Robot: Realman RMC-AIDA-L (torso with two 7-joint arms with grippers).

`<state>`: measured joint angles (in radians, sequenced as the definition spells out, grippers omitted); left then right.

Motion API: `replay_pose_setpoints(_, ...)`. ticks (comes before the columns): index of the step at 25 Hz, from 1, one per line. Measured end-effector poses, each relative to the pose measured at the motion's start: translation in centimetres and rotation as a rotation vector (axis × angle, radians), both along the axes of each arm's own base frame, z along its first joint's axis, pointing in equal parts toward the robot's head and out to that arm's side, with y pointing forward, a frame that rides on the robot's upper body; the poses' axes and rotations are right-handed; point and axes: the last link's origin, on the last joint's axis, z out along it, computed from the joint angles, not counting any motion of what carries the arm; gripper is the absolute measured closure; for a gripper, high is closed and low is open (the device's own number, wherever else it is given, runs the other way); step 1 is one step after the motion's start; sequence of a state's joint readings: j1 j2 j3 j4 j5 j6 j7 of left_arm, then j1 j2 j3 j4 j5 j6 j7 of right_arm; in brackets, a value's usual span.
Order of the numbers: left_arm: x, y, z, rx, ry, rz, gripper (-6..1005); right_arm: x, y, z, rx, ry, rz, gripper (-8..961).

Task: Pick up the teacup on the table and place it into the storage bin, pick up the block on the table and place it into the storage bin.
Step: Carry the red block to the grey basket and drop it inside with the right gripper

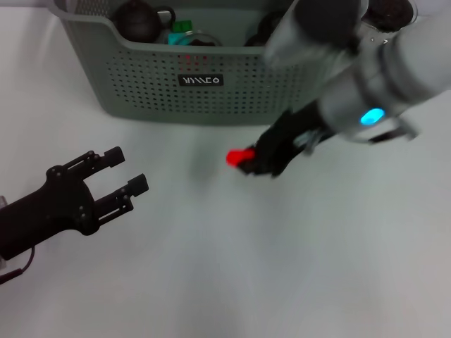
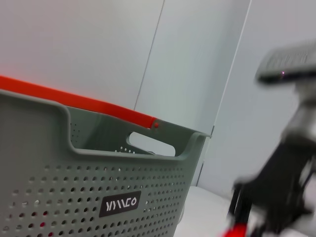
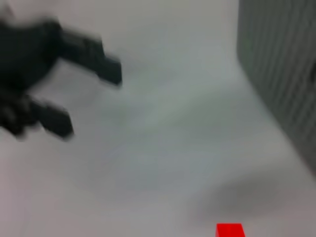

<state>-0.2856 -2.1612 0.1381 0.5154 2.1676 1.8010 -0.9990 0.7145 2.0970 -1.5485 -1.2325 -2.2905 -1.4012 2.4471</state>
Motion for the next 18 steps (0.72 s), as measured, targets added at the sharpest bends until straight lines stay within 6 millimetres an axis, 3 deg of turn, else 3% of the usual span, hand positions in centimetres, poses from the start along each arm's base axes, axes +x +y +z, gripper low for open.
replay_pose_setpoints(5,0.0,0.0,0.1,0.000,0.001,0.000,285,-3.9,0.2,8.3,0.140,0.149,0.054,742)
replay_pose_setpoints(9,0.1,0.2,0.1,0.000,0.000,-0.003,285,-7.1,1.3,12.1,0.305,0.300,0.132,741)
replay_pose_setpoints(12,0.2,0.4,0.0,-0.002,-0.001,-0.008,285,-8.2,3.9,11.4,0.392,0.322,0.126,741)
replay_pose_setpoints(18,0.4,0.7,0.0,-0.015,-0.006,-0.010,285,-8.0,10.3,4.7,0.449,0.224,0.029,741)
